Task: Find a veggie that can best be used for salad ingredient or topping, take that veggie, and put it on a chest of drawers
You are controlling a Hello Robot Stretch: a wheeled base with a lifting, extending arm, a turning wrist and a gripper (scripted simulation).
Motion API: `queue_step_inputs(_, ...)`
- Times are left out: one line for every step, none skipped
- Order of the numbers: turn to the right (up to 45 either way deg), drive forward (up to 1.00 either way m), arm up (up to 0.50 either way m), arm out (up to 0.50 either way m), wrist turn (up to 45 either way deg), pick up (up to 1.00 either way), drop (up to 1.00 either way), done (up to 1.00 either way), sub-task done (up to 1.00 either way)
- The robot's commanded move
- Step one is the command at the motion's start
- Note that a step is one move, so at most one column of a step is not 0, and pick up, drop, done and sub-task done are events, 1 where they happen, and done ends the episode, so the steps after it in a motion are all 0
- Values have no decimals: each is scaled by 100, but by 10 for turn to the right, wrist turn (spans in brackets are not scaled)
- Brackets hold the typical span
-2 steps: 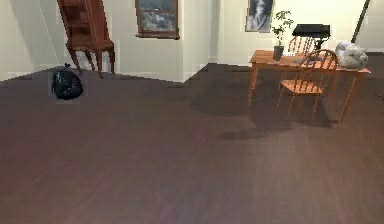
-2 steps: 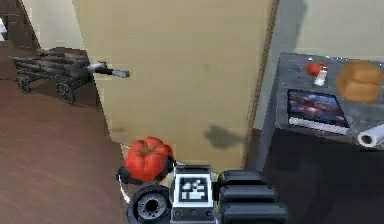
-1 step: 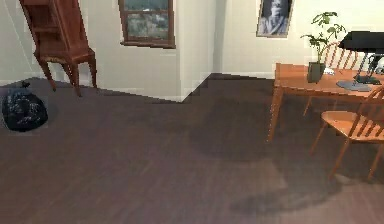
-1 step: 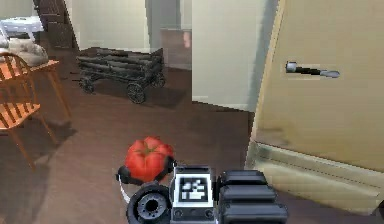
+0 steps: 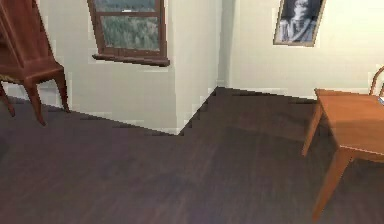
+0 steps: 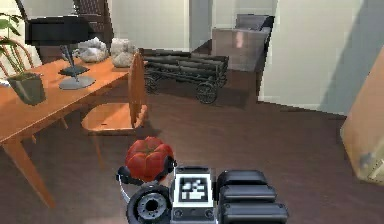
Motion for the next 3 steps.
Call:
queue_step_inputs(30, 0, 0, 0, 0, 0, 0, 0, 0)
queue_step_inputs(0, 100, 0, 0, 0, 0, 0, 0, 0)
queue_step_inputs(0, 5, 0, 0, 0, 0, 0, 0, 0)
